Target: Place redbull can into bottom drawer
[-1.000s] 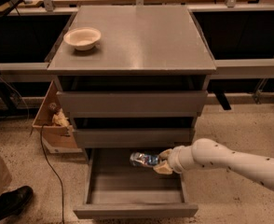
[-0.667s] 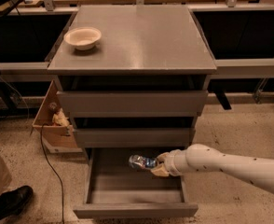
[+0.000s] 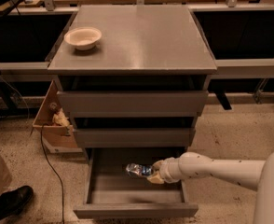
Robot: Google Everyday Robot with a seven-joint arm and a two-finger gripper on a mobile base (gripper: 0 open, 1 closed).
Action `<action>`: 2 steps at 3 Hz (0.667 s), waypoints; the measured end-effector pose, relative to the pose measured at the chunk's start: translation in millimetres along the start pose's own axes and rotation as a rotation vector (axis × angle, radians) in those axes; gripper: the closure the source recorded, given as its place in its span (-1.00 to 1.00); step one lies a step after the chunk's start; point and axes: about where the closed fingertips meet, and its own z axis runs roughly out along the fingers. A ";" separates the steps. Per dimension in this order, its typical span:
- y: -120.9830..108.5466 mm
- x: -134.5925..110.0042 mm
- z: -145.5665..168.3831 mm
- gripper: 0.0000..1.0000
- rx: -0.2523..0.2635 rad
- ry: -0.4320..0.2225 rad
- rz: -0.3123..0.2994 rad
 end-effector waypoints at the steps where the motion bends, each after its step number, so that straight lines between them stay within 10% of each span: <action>1: -7.9 26.7 36.8 1.00 0.033 0.035 0.024; 2: -20.4 48.0 63.5 1.00 0.053 0.048 0.050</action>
Offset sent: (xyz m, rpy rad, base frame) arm 0.0361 -0.0219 -0.1134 -0.0600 0.0103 -0.1161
